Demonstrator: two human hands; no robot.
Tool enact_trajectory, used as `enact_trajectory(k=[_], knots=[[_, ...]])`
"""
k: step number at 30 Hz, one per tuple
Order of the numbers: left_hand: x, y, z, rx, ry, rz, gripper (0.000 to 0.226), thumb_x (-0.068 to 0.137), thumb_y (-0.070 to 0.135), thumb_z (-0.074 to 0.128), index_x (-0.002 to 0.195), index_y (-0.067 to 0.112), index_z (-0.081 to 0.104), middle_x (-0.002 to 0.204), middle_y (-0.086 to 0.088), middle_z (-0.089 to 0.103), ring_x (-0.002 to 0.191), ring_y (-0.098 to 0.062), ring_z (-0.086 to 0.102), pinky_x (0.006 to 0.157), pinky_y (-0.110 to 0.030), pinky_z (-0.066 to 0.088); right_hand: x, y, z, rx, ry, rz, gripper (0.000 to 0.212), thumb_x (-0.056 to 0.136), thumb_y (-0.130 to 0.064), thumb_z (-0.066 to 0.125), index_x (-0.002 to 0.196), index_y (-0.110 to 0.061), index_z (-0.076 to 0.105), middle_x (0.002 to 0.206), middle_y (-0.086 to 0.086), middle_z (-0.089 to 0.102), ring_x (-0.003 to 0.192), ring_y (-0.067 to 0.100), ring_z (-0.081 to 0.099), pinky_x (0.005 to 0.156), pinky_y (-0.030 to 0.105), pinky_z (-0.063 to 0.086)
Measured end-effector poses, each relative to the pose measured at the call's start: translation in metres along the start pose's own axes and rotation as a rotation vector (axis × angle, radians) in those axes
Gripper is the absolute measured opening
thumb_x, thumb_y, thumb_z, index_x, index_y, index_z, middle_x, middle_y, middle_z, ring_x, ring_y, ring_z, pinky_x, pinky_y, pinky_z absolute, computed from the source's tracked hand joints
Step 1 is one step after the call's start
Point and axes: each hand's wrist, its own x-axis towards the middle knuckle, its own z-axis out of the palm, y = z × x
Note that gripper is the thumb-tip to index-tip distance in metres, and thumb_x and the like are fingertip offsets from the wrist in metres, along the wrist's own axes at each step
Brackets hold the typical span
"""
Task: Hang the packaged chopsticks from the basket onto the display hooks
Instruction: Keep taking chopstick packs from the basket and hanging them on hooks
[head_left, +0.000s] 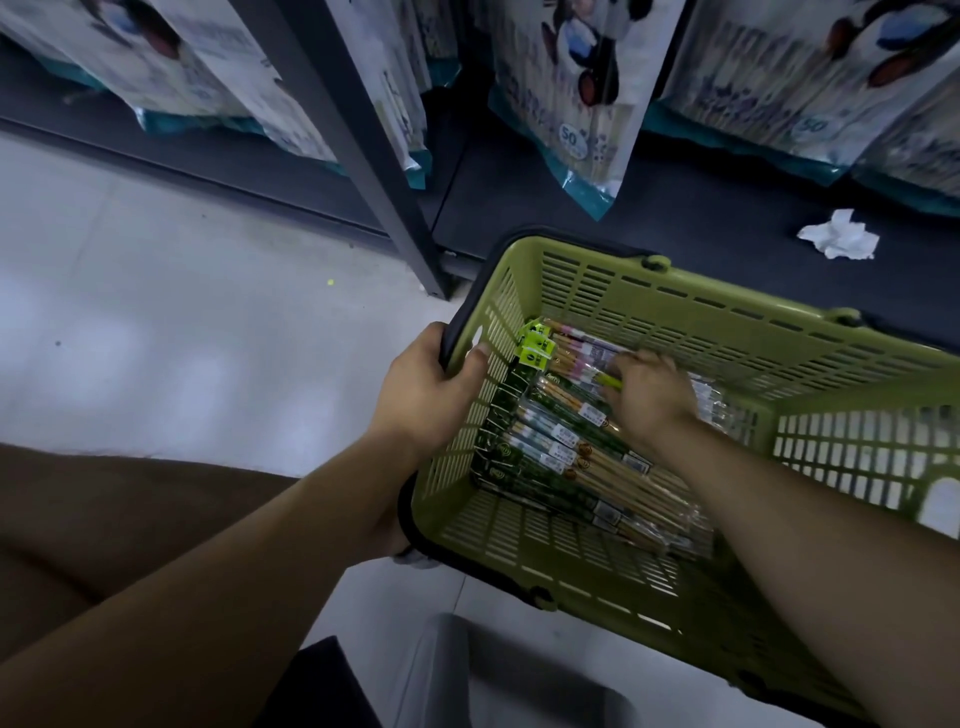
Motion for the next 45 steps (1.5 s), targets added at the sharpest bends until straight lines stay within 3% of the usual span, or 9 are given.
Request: enact_trajectory(k=[11, 16, 20, 24, 27, 31, 35, 39, 45], knots=[[-0.004, 0.012, -0.007, 0.127, -0.074, 0.010, 0.024, 0.097, 0.043, 0.061, 0.104, 0.023, 0.050, 0.079, 0.002, 0.065, 0.071, -0.019, 0.065, 0.062, -0.038, 0.056, 0.000, 0.004, -0.021, -0.174, -0.251, -0.103, 0.038, 0.102, -0.027, 0.054, 0.137, -0.012, 0.054, 0.131, 0.016, 0.059, 0.116, 0.034, 0.060, 0.088, 0.037, 0.050], [-0.004, 0.018, -0.016, 0.216, -0.144, -0.008, 0.044, 0.093, 0.037, 0.068, 0.128, 0.021, 0.048, 0.114, -0.006, 0.062, 0.104, -0.027, 0.063, 0.086, -0.042, 0.054, -0.021, 0.008, -0.037, 0.178, -0.196, -0.052, 0.012, 0.104, -0.027, 0.048, 0.097, -0.018, 0.054, 0.084, 0.004, 0.058, 0.077, 0.026, 0.052, 0.059, 0.031, 0.033], [-0.017, 0.034, -0.021, 0.395, 0.159, 0.327, 0.043, 0.088, 0.023, 0.070, 0.129, 0.013, 0.058, 0.120, -0.009, 0.057, 0.110, -0.030, 0.055, 0.094, -0.041, 0.047, -0.059, -0.018, -0.054, 0.512, -0.086, -0.097, 0.026, 0.103, -0.022, 0.049, 0.079, -0.027, 0.043, 0.070, 0.001, 0.053, 0.060, 0.019, 0.050, 0.048, 0.031, 0.032], [-0.027, 0.053, -0.017, 0.172, -0.195, 0.085, 0.031, 0.094, 0.050, 0.061, 0.100, 0.022, 0.072, 0.087, 0.005, 0.070, 0.083, -0.021, 0.067, 0.078, -0.037, 0.055, -0.090, -0.067, -0.074, 0.704, -0.124, -0.229, 0.008, 0.106, -0.021, 0.046, 0.105, -0.020, 0.054, 0.086, 0.004, 0.067, 0.072, 0.024, 0.064, 0.059, 0.032, 0.051], [-0.035, 0.057, -0.005, -0.308, -0.370, -0.139, 0.040, 0.101, 0.046, 0.058, 0.108, 0.009, 0.071, 0.093, -0.009, 0.071, 0.083, -0.027, 0.066, 0.078, -0.047, 0.057, -0.100, -0.097, -0.084, 0.772, -0.138, -0.311, 0.013, 0.106, -0.020, 0.045, 0.111, -0.012, 0.054, 0.087, 0.008, 0.066, 0.073, 0.013, 0.067, 0.064, 0.035, 0.055], [-0.035, 0.050, 0.002, -0.588, -0.336, -0.136, 0.029, 0.103, 0.035, 0.058, 0.109, 0.009, 0.068, 0.091, -0.015, 0.060, 0.080, -0.026, 0.055, 0.072, -0.040, 0.046, -0.103, -0.103, -0.091, 0.811, -0.160, -0.382, 0.010, 0.108, -0.020, 0.042, 0.108, -0.025, 0.052, 0.080, -0.002, 0.060, 0.062, -0.006, 0.054, 0.052, 0.015, 0.041], [-0.034, 0.051, 0.009, -0.593, -0.363, -0.085, 0.017, 0.105, 0.027, 0.056, 0.111, 0.015, 0.067, 0.088, 0.003, 0.071, 0.081, -0.006, 0.067, 0.068, -0.018, 0.052, -0.095, -0.100, -0.088, 0.766, -0.186, -0.357, 0.017, 0.107, -0.020, 0.044, 0.104, -0.012, 0.059, 0.084, 0.008, 0.063, 0.072, 0.014, 0.058, 0.063, 0.037, 0.044], [-0.022, 0.055, 0.006, -0.515, -0.147, -0.124, 0.014, 0.109, 0.025, 0.049, 0.113, 0.015, 0.058, 0.107, -0.002, 0.076, 0.104, -0.019, 0.072, 0.086, -0.034, 0.056, -0.091, -0.097, -0.069, 0.718, -0.276, -0.367, 0.037, 0.101, -0.051, 0.046, 0.083, -0.022, 0.059, 0.069, -0.003, 0.057, 0.055, 0.001, 0.050, 0.053, 0.027, 0.038], [-0.005, 0.054, -0.021, -0.574, -0.065, -0.057, 0.010, 0.109, 0.026, 0.048, 0.100, 0.021, 0.047, 0.074, -0.004, 0.073, 0.063, -0.025, 0.074, 0.060, -0.040, 0.062, -0.046, -0.035, -0.022, 0.527, -0.016, -0.102, 0.044, 0.100, -0.049, 0.055, 0.128, -0.016, 0.063, 0.130, 0.007, 0.060, 0.123, 0.025, 0.052, 0.093, 0.034, 0.044]])
